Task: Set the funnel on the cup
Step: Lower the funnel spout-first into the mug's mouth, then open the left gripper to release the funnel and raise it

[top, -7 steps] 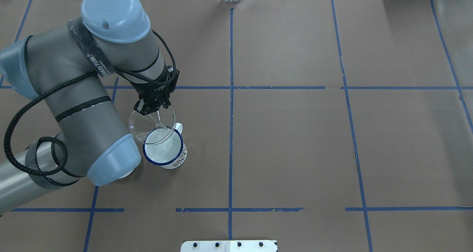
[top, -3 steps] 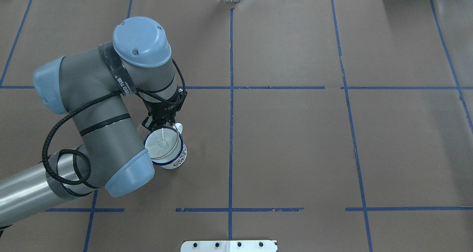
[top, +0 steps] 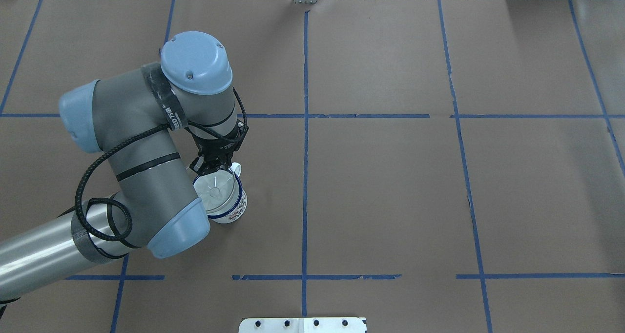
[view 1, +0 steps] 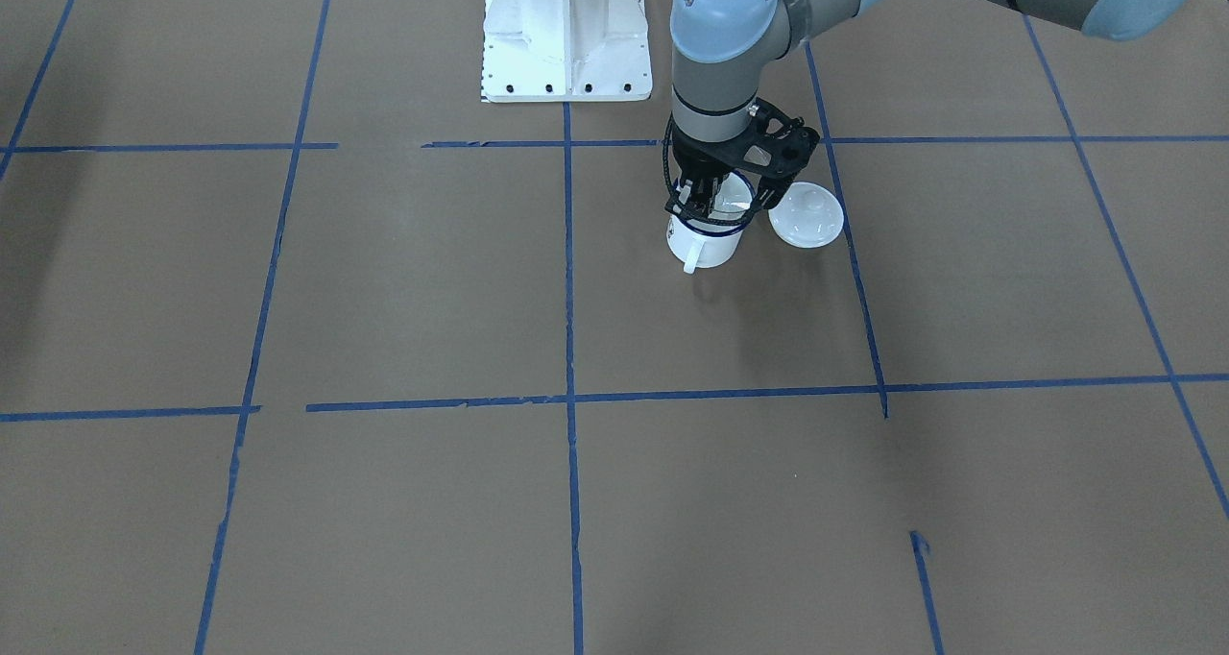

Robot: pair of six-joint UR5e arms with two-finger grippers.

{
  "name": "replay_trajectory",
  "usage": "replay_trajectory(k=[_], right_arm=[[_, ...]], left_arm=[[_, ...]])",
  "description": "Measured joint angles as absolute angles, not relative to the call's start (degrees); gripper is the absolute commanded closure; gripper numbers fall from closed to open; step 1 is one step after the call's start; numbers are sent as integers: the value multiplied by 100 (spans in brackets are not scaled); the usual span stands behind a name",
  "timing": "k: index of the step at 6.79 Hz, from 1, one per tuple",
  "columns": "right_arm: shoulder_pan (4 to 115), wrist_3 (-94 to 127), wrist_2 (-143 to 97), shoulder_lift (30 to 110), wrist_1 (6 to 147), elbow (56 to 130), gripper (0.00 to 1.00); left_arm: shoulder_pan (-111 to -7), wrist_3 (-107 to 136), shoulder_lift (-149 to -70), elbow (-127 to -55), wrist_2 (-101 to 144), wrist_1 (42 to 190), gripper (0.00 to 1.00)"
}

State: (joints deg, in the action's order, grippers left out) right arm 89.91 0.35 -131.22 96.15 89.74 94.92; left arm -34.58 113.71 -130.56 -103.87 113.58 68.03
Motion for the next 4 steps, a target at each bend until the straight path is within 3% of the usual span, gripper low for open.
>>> replay_trajectory(k=[1,2,4], right_arm=[[8991,35,-13122,9615,8974,9492,0],[8991,35,-13122,9615,8974,9492,0],[8991,35,-13122,9615,8974,9492,0]], left_arm=[[-3429,11367,-13053,-10331,11359,6840,83],[-3417,11367,-13049,-10310,11358,6856,1],[-3411,11370,-13048,-10339,11356,6854,0]])
